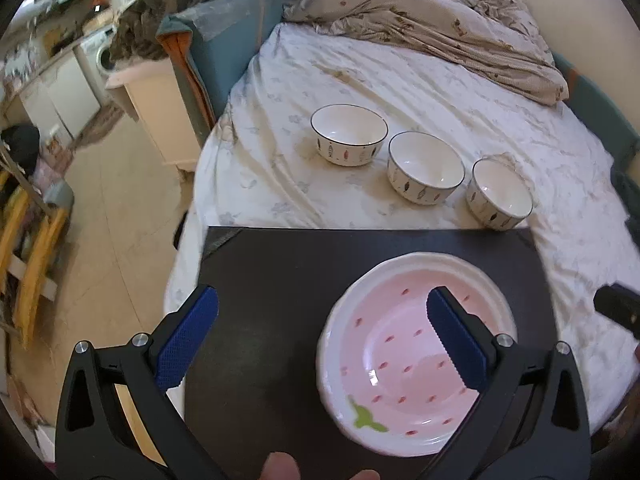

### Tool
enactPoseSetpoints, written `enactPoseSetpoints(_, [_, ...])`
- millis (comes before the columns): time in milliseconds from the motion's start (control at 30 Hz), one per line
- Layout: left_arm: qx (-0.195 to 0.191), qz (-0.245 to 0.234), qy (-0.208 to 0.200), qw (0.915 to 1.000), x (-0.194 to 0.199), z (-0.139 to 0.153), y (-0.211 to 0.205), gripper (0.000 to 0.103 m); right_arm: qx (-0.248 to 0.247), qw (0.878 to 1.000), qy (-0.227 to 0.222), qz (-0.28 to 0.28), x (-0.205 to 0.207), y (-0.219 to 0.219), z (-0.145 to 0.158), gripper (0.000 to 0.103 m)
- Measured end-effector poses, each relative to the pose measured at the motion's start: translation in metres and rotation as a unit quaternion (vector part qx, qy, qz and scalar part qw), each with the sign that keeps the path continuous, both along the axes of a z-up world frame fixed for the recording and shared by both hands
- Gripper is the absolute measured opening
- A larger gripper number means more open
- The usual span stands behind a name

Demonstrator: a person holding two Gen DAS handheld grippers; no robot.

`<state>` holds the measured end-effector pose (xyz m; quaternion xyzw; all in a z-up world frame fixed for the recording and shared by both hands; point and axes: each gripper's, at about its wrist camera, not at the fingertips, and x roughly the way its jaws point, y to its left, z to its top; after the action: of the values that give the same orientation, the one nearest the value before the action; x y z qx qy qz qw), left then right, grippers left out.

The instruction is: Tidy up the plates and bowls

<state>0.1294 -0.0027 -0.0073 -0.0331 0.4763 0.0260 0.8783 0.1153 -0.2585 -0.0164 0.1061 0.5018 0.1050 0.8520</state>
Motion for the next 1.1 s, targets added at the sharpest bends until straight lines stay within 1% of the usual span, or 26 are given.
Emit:
enactPoseSetpoints(67, [-0.011, 0.005, 0.01, 0.9999, 0.008, 0.003, -0.003, 0.103, 0.002, 1.0, 0.0, -0.009, 0.003, -0.007, 0.003, 0.102])
enactPoseSetpoints(133, [-0.017, 0.005, 0.017, 0.9997, 0.015, 0.007, -0.008, 0.103, 0.006, 1.0, -0.013, -0.015, 0.007, -0.012, 0.006, 0.103])
enactPoseSetpoints(200, [-0.017, 0.002, 0.021, 0.9996, 0.023, 0.011, -0.014, 0.103, -0.008, 1.0, -0.018, -0.014, 0.012, -0.016, 0.007, 0.103])
enactPoseSetpoints(267, [-0.01, -0.004, 0.016, 0.9998, 0.029, 0.016, -0.022, 0.103, -0.015, 1.0, -0.022, -0.015, 0.017, -0.021, 0.007, 0.103])
enactPoseSetpoints(367, [0.021, -0.017, 0.011, 0.9996, 0.04, 0.021, -0.038, 0.103, -0.007, 0.999, -0.026, -0.034, 0.029, -0.035, 0.008, 0.103])
enactPoseSetpoints(467, [0.032, -0.022, 0.029, 0.9988, 0.054, 0.019, -0.05, 0.103, -0.006, 0.998, -0.033, -0.053, 0.043, -0.05, 0.009, 0.103])
enactPoseSetpoints(533, [0.026, -0.021, 0.043, 0.9985, 0.063, 0.017, -0.057, 0.103, -0.017, 0.997, -0.039, -0.059, 0.052, -0.057, 0.01, 0.103])
enactPoseSetpoints(633, [0.006, -0.031, 0.056, 0.998, 0.076, 0.012, -0.069, 0.103, -0.026, 0.996, -0.043, -0.071, 0.065, -0.069, 0.01, 0.103])
enactPoseSetpoints(733, [-0.004, -0.042, 0.082, 0.9958, 0.09, 0.003, -0.083, 0.103, -0.022, 0.995, -0.034, -0.088, 0.076, -0.08, 0.006, 0.103])
enactPoseSetpoints(867, [-0.016, -0.044, 0.083, 0.9955, 0.104, 0.0, -0.098, 0.103, -0.005, 0.994, -0.02, -0.112, 0.086, -0.094, 0.002, 0.102])
enactPoseSetpoints(933, [-0.023, -0.041, 0.089, 0.9949, 0.114, -0.003, -0.103, 0.103, 0.018, 0.992, -0.013, -0.123, 0.092, -0.103, -0.001, 0.102])
enactPoseSetpoints(1033, [-0.035, -0.039, 0.095, 0.9941, 0.126, -0.008, -0.111, 0.102, 0.039, 0.989, 0.003, -0.141, 0.099, -0.114, -0.008, 0.102])
enactPoseSetpoints(1067, [-0.038, -0.042, 0.097, 0.9937, 0.132, -0.011, -0.116, 0.1, 0.046, 0.988, 0.013, -0.148, 0.102, -0.117, -0.012, 0.101])
enactPoseSetpoints(1100, [-0.041, -0.045, 0.098, 0.9933, 0.135, -0.013, -0.119, 0.093, 0.052, 0.987, 0.022, -0.15, 0.105, -0.118, -0.016, 0.095])
